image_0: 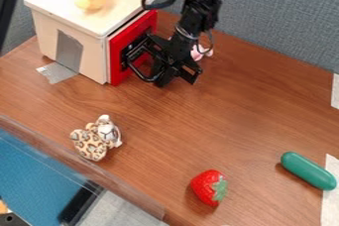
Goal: Open the drawer
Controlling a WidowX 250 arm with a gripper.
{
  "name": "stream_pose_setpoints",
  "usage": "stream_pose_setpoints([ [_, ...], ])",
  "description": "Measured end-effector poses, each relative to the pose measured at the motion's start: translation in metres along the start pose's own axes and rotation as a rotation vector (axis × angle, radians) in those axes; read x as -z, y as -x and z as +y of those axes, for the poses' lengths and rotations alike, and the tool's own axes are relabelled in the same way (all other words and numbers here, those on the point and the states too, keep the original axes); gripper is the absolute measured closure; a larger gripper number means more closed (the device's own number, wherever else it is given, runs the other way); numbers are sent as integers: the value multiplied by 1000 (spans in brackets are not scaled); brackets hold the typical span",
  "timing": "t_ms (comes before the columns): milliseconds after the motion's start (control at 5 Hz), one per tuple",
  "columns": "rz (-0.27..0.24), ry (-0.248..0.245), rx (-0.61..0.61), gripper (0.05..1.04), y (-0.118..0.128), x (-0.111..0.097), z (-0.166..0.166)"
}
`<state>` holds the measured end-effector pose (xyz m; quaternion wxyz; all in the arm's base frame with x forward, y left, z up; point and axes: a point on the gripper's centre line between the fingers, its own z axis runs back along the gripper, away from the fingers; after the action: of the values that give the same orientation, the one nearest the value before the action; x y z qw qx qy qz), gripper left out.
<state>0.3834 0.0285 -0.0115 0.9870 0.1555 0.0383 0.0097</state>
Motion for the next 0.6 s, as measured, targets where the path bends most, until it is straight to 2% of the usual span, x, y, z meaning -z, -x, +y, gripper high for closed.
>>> stream_pose_setpoints([
  [200,-19,-53,15,953,3,-1,-10],
  [400,-38,-41,23,953,6,-10,-25],
  [600,-41,9,29,953,5,-22,-50],
])
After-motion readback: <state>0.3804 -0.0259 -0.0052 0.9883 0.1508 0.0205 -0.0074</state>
